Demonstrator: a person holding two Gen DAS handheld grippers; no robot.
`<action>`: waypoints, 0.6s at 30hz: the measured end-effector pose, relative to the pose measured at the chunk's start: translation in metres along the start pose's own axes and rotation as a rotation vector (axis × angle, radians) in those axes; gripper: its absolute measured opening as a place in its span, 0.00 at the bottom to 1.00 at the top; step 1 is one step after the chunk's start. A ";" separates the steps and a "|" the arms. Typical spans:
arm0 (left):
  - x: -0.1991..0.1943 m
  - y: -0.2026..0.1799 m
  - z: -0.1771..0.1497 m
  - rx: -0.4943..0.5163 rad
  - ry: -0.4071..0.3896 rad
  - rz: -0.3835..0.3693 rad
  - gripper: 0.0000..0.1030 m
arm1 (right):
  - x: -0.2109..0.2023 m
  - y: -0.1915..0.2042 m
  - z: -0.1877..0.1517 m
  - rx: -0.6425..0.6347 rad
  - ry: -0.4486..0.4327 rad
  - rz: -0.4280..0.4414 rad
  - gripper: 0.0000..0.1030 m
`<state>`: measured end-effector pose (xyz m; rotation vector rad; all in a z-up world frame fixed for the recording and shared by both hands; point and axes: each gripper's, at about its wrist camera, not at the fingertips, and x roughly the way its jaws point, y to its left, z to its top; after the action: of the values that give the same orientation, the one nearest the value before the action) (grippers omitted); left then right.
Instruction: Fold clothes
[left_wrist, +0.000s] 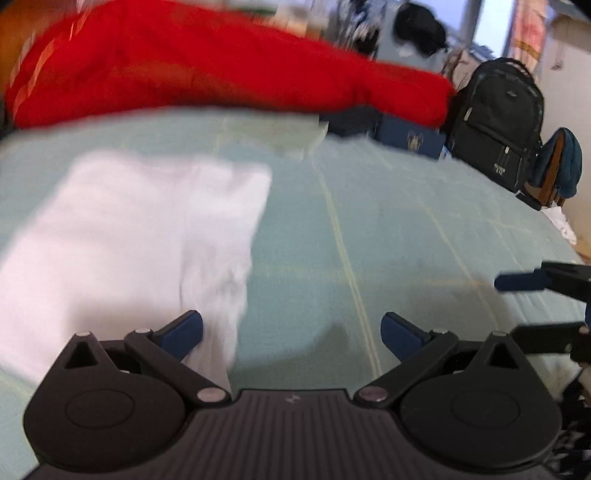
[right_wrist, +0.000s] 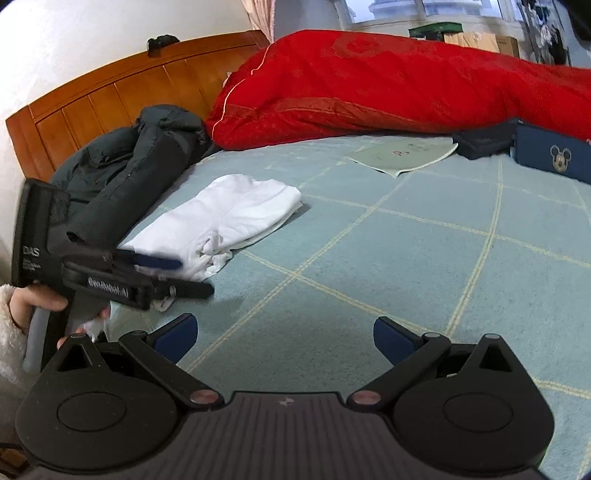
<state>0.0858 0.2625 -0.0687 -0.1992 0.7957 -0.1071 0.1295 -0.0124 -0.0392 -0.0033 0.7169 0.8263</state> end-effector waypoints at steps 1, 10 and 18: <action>-0.001 -0.001 -0.001 0.008 0.001 0.005 0.99 | -0.001 0.000 0.000 -0.005 -0.002 -0.001 1.00; -0.007 -0.015 0.046 0.125 -0.180 -0.028 0.99 | -0.003 -0.002 -0.001 0.013 -0.008 0.000 1.00; 0.013 -0.006 0.015 0.019 -0.036 -0.111 0.99 | -0.004 0.000 -0.003 -0.007 -0.011 -0.002 1.00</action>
<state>0.1051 0.2569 -0.0661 -0.2270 0.7476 -0.2149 0.1263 -0.0154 -0.0390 -0.0061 0.7029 0.8263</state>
